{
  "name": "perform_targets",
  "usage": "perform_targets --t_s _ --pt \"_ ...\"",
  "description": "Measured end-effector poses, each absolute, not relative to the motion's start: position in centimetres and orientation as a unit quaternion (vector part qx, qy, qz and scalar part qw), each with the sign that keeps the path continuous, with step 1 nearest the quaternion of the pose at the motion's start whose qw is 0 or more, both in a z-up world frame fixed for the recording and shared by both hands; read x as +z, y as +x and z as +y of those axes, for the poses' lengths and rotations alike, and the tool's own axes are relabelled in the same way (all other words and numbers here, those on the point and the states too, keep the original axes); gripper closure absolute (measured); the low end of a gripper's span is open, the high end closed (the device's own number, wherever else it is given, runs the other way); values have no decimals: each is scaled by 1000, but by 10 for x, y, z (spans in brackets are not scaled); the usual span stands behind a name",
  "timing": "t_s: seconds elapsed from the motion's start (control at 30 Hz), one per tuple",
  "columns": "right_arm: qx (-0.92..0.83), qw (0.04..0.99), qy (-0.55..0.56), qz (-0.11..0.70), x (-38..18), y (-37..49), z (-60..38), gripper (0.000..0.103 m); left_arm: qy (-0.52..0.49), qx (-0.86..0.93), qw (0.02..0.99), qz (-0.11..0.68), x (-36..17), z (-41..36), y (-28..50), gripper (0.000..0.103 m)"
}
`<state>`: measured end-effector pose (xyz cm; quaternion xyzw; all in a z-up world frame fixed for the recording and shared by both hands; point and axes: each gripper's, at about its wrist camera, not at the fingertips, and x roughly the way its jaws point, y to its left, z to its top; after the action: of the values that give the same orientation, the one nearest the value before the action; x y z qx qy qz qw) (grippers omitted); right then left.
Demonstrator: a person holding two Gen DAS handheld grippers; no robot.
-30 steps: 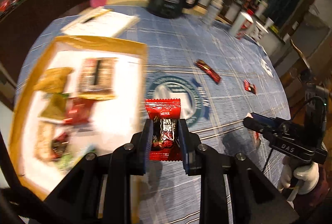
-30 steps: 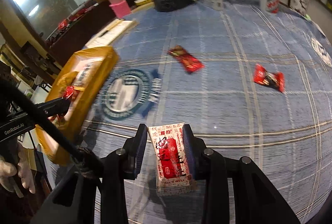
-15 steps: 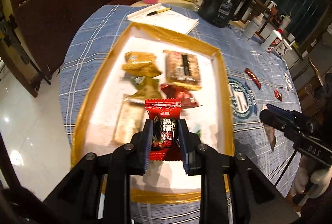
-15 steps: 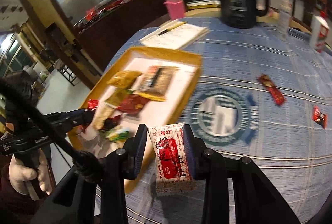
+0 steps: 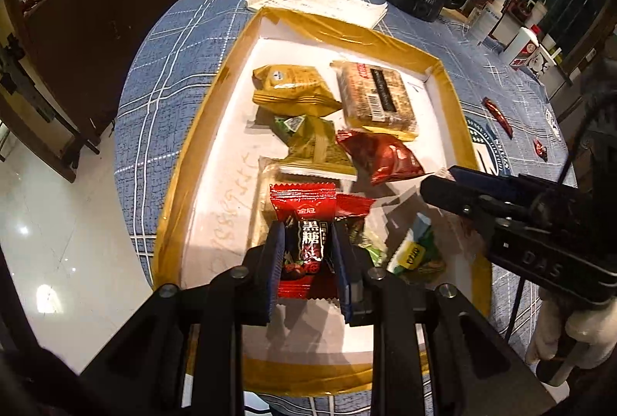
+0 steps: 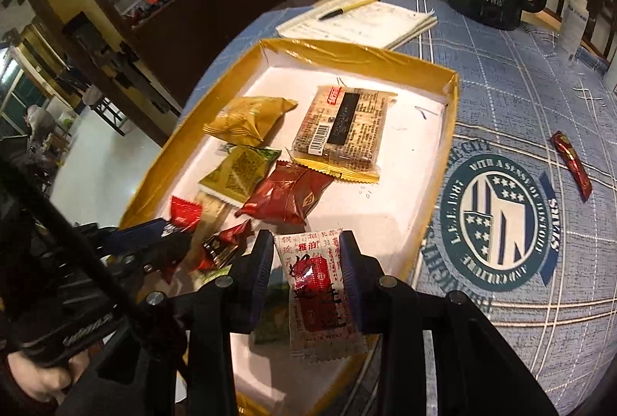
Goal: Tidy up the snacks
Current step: 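Carry both candies over the white tray and open both tools to drop them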
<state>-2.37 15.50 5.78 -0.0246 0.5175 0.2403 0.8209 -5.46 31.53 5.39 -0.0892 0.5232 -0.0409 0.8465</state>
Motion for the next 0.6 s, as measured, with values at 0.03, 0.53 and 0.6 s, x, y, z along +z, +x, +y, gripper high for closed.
perform_targets --t_s 0.03,0.53,0.6 --pt "237 819 -23 522 54 -21 157 68 -87 -40 846 524 53 317 -54 77" --pt "214 816 -39 536 37 -17 168 68 -68 -22 850 521 53 330 -49 77" --pt "215 816 -39 535 38 -17 169 68 -66 -23 851 520 54 330 -49 77"
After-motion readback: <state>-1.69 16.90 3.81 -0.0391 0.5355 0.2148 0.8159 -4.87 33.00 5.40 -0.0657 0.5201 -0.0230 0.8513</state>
